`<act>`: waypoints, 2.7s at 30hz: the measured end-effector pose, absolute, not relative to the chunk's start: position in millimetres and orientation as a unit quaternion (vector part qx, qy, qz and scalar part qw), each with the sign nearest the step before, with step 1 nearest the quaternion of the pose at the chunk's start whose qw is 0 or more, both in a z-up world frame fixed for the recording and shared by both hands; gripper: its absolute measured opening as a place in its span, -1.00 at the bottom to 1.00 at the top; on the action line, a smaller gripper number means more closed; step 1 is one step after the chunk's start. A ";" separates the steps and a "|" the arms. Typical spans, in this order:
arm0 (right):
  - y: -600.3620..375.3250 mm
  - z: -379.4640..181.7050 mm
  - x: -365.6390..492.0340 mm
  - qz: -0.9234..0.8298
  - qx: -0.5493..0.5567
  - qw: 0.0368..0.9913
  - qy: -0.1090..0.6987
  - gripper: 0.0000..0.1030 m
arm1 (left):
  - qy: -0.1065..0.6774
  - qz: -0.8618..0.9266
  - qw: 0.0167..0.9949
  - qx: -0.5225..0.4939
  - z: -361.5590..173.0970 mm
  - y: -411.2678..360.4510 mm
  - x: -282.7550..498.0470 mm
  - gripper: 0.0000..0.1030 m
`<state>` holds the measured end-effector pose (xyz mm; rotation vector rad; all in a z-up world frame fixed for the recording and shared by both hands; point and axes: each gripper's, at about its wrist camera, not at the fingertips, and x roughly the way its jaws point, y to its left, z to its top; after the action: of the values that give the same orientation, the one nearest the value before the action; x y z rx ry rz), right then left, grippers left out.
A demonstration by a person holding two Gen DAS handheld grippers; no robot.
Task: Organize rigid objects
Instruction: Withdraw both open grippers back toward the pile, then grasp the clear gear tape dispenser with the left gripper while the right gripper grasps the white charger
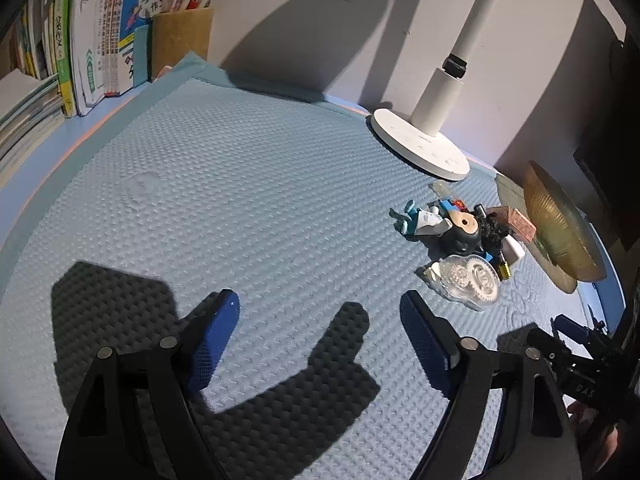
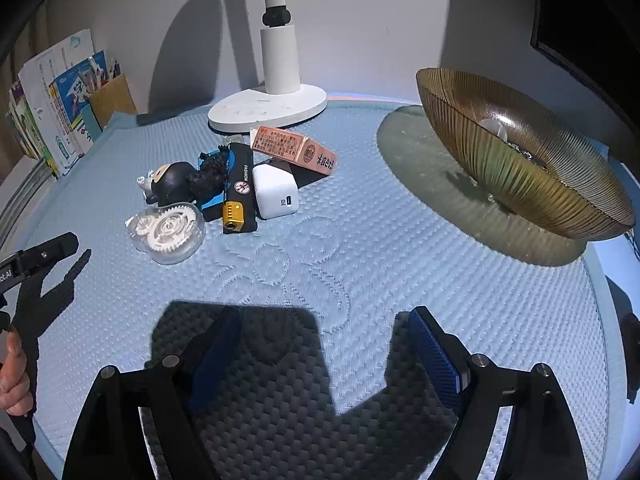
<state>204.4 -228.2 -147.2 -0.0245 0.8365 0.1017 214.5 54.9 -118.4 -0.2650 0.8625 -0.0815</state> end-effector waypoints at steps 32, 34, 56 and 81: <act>-223.8 -147.7 205.2 0.055 -0.020 0.905 0.420 0.85 | 0.413 -0.046 0.899 -0.140 -118.7 56.6 214.3 0.62; -223.7 -148.1 205.0 0.055 -0.020 0.905 0.422 0.89 | 0.413 -0.047 0.899 -0.140 -118.8 56.3 214.4 0.62; -237.6 -127.6 199.7 0.050 0.044 0.910 0.409 0.89 | 0.440 -0.088 0.890 -0.080 -109.4 14.9 217.4 0.62; -215.7 -133.3 277.8 0.107 0.048 0.898 0.425 -0.46 | 0.462 -0.113 0.880 0.001 -119.2 -26.5 243.0 0.61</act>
<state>277.8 -215.7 -133.3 0.0995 0.8803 0.2215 243.0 -26.5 -119.2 0.0018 0.9619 -0.2359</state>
